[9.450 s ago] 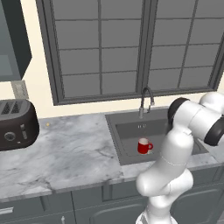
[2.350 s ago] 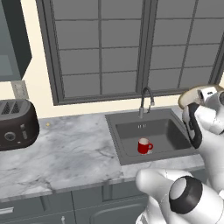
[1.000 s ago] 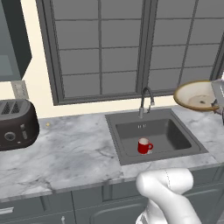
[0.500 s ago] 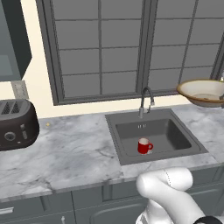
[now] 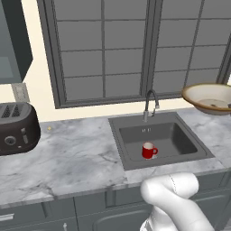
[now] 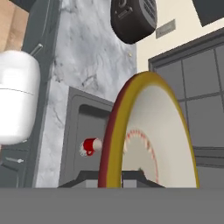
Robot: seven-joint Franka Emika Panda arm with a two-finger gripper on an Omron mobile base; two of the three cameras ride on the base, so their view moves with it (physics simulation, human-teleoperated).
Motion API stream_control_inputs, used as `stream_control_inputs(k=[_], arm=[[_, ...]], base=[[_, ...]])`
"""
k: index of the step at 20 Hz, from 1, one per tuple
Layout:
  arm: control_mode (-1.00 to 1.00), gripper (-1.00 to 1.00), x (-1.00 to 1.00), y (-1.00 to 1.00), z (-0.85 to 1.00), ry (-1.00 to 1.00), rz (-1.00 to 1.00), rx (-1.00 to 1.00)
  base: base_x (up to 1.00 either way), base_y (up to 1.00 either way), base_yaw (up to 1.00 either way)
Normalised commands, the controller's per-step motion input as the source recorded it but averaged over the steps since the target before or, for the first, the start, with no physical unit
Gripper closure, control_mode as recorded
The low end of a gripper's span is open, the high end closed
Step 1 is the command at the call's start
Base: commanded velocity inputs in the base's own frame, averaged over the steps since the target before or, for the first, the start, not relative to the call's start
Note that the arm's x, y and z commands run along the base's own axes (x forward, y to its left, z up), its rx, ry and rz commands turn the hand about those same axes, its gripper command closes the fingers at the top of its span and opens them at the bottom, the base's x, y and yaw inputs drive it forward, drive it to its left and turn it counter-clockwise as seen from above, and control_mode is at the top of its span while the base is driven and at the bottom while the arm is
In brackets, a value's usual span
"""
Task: Pick the mug and place it in the sink. Pick the bowl and place it in the open cabinet and then close the cabinet.
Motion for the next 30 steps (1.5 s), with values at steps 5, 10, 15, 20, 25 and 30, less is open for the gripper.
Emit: stream_control_inputs(k=[5, 10, 15, 20, 25, 30], arm=[[-1.0, 1.0, -0.09, 0.24, 0.06, 0.0, 0.0, 0.0], [1.0, 1.0, -0.13, 0.16, 0.03, 0.0, 0.0, 0.0], [1.0, 1.0, 0.0, 0.0, 0.0, 0.0, 0.0, 0.0], [1.0, 1.0, 0.0, 0.0, 0.0, 0.0, 0.0, 0.0], [1.0, 1.0, 0.0, 0.0, 0.0, 0.0, 0.0, 0.0], [1.0, 1.0, 0.0, 0.0, 0.0, 0.0, 0.0, 0.0]], base=[[0.0, 0.0, 0.0], [-0.56, 0.3, 0.0], [-1.0, 0.53, 0.08], [-0.72, 0.31, 0.28], [0.0, 0.25, 0.55], [0.02, 0.18, 0.59]])
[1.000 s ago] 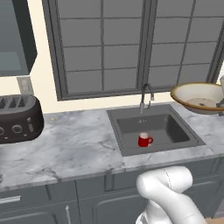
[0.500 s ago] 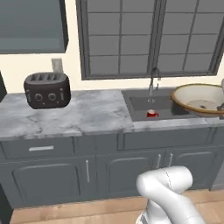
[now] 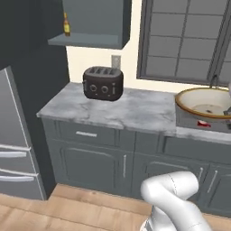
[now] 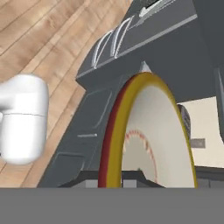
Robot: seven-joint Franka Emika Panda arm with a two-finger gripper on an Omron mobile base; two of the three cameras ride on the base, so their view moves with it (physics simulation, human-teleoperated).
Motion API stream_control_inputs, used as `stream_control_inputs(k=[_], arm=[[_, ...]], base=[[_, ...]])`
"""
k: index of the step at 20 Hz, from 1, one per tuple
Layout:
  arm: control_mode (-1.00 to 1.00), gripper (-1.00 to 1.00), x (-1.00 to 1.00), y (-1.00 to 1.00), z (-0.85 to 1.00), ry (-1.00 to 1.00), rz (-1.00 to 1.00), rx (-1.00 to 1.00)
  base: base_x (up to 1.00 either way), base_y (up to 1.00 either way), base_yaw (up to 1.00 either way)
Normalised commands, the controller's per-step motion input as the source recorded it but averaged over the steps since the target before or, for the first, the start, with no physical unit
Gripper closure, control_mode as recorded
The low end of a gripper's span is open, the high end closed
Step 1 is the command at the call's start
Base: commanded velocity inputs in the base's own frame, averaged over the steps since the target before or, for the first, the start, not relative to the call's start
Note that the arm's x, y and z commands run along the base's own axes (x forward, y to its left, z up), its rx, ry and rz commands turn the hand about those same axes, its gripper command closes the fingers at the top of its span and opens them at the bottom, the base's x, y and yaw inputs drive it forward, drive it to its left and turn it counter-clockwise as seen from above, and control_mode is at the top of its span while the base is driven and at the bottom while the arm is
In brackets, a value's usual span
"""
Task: Pick the mug and place it in the sink. Pick the bowl and place it in the open cabinet and then close the cabinet.
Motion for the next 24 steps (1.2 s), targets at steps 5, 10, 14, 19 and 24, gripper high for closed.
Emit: stream_control_inputs(k=[5, 10, 14, 19, 24], arm=[[1.0, 1.0, 0.0, 0.0, 0.0, 0.0, 0.0, 0.0], [1.0, 1.0, 0.0, 0.0, 0.0, 0.0, 0.0, 0.0], [1.0, 1.0, 0.0, 0.0, 0.0, 0.0, 0.0, 0.0], [1.0, 1.0, 0.0, 0.0, 0.0, 0.0, 0.0, 0.0], [1.0, 1.0, 0.0, 0.0, 0.0, 0.0, 0.0, 0.0]], base=[[0.0, 0.33, 0.53], [0.02, 1.0, 0.11], [0.35, 0.8, 0.03], [0.29, 0.11, 0.01], [0.59, -0.01, 0.02]])
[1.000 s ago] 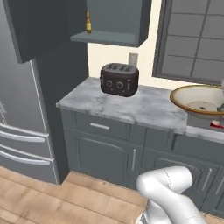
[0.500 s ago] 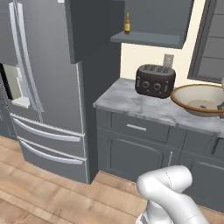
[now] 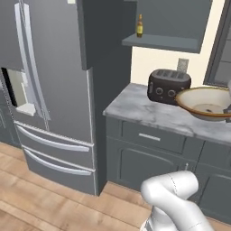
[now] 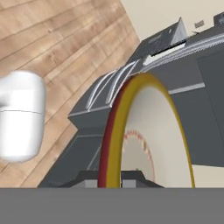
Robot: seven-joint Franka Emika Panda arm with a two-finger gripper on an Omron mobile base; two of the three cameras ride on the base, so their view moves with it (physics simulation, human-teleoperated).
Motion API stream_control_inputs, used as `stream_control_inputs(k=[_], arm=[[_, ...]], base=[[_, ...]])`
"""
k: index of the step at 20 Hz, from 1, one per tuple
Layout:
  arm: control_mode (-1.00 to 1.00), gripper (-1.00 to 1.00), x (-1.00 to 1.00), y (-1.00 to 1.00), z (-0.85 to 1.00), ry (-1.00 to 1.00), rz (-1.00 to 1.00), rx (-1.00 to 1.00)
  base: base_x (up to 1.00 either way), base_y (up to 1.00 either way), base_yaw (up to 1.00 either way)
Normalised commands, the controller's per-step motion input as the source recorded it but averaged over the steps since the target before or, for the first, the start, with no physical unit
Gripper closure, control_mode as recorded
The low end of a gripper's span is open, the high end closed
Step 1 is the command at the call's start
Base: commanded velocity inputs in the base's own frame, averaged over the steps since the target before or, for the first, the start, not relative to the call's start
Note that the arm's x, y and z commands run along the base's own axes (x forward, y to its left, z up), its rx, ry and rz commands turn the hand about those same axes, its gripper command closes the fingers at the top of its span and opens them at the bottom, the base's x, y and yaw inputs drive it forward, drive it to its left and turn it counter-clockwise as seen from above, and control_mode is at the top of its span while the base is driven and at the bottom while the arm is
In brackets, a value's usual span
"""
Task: Pick the mug and place it in the sink. Pick the bowl and place it in the open cabinet and then close the cabinet.
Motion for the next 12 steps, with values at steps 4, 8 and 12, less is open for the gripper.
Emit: stream_control_inputs(k=[4, 8, 12], arm=[[1.0, 1.0, 0.0, 0.0, 0.0, 0.0, 0.0, 0.0], [1.0, 1.0, 0.0, 0.0, 0.0, 0.0, 0.0, 0.0], [1.0, 1.0, 0.0, 0.0, 0.0, 0.0, 0.0, 0.0]], base=[[0.91, 0.23, 0.0], [0.98, 0.01, 0.0], [0.58, -0.31, 0.0]])
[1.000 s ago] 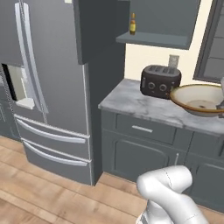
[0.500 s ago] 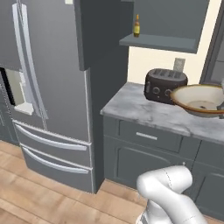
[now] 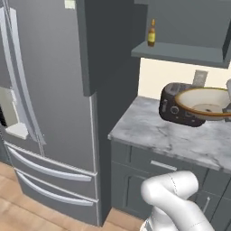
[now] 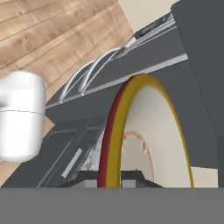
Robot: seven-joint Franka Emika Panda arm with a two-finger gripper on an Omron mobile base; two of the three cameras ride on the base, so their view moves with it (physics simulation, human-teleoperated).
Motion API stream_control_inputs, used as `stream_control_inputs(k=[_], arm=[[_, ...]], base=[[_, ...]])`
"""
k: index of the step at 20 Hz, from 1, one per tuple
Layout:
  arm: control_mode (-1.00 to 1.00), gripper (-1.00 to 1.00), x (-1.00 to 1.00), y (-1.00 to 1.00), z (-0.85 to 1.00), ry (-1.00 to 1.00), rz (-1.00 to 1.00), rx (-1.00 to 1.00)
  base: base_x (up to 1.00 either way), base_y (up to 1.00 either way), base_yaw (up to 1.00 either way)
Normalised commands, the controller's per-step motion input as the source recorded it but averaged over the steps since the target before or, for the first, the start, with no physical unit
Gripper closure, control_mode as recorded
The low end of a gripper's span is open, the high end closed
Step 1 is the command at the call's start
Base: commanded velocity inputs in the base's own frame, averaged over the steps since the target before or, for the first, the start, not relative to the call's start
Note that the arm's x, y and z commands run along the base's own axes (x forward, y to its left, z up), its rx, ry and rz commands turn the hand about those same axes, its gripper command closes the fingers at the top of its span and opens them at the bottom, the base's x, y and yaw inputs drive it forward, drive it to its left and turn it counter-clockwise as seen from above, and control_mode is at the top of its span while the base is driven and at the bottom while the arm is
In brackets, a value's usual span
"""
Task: Pick the mug and place it in the sink. Pick the bowl and place it in the open cabinet and then close the cabinet.
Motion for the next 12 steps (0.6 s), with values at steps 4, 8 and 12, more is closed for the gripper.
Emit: stream_control_inputs(k=[4, 8, 12], arm=[[1.0, 1.0, 0.0, 0.0, 0.0, 0.0, 0.0, 0.0], [1.0, 1.0, 0.0, 0.0, 0.0, 0.0, 0.0, 0.0], [1.0, 1.0, 0.0, 0.0, 0.0, 0.0, 0.0, 0.0]], base=[[0.35, -0.17, -0.06], [0.35, -0.01, -0.23], [0.24, 0.05, -0.2]])
